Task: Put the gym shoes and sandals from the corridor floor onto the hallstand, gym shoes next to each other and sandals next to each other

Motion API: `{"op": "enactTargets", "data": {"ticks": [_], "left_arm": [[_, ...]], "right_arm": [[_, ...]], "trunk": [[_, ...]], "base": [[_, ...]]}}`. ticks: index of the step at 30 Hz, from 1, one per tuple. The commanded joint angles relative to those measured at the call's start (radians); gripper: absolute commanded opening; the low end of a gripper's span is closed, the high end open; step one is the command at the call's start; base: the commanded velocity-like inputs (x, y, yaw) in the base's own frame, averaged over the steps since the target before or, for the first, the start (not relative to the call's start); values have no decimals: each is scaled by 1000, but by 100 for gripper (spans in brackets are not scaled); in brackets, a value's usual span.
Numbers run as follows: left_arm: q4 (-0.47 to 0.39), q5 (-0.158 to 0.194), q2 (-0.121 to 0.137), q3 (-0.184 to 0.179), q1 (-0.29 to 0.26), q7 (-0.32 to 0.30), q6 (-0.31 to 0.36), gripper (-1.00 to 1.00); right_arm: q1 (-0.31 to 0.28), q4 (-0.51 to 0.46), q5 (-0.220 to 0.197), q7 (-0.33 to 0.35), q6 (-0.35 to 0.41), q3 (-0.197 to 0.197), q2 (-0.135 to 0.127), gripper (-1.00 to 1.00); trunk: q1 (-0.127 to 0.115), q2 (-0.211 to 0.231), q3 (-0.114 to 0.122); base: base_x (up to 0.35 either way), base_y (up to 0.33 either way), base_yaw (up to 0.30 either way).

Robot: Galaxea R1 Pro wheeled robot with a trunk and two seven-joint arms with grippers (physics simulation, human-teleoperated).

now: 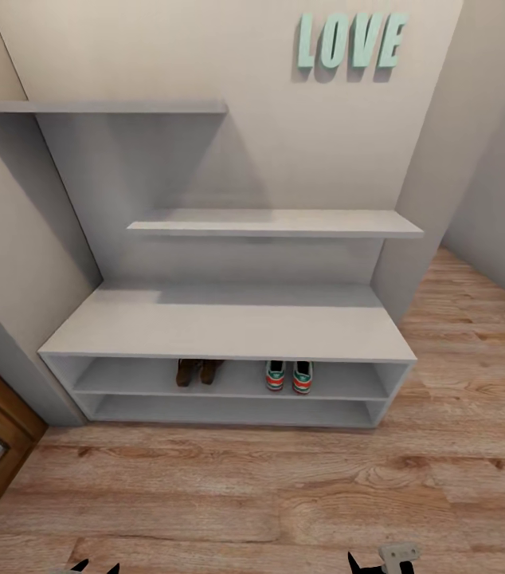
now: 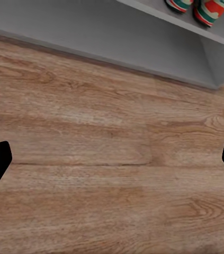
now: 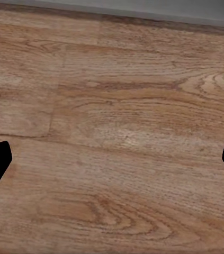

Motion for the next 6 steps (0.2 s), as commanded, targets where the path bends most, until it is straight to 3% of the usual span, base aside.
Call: {"op": "enactTargets", "data": {"ticks": [1,6], "left_arm": [[1,-2,-1,5,-1,-6,-2,100],[8,-2,-1,5,-1,-6,-2,100]], "right_arm": [[-1,1,4,6,-3,-9,0,100],[-1,1,4,6,-3,-9,0,100]], "trunk": [[0,0,-1],[0,0,-1]], "base": [[0,0,0],[0,0,0]]}}
